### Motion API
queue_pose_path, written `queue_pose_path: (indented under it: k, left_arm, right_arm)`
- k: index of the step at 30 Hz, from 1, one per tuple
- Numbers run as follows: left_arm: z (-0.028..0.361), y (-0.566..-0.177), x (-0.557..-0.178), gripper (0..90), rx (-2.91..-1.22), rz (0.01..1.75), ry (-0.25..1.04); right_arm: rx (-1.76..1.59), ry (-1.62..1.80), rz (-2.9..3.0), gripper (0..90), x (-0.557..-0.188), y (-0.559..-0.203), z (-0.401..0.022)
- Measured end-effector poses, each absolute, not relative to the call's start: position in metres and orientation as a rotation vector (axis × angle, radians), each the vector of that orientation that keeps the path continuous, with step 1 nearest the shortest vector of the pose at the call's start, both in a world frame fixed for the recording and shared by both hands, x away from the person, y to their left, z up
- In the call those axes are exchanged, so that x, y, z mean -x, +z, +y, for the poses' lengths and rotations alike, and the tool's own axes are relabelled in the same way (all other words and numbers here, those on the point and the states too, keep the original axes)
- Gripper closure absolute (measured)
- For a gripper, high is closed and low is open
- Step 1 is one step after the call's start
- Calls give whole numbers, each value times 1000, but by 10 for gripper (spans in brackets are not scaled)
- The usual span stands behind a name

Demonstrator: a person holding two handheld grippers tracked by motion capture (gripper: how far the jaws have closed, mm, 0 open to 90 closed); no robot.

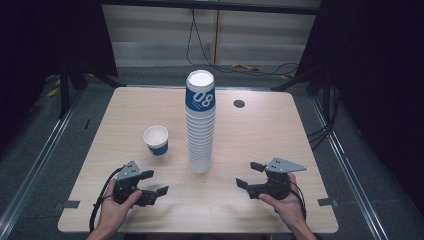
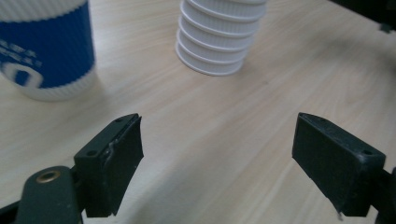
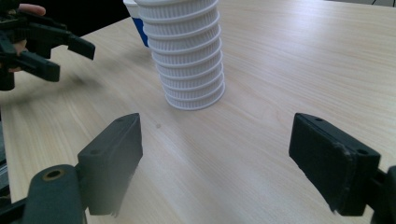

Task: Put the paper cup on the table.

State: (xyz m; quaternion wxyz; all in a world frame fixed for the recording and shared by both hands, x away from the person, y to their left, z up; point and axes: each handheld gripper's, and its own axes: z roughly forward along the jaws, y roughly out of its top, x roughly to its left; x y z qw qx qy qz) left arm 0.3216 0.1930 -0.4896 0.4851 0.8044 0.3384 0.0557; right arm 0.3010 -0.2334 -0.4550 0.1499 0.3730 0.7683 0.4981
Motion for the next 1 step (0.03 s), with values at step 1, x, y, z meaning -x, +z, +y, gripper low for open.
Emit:
queue_pose_path:
  k: [1]
  left_arm:
    - [193, -490, -322, 161, -1965, 821, 145]
  right_arm:
    - [-1077, 1425, 2207, 174, -301, -456, -234]
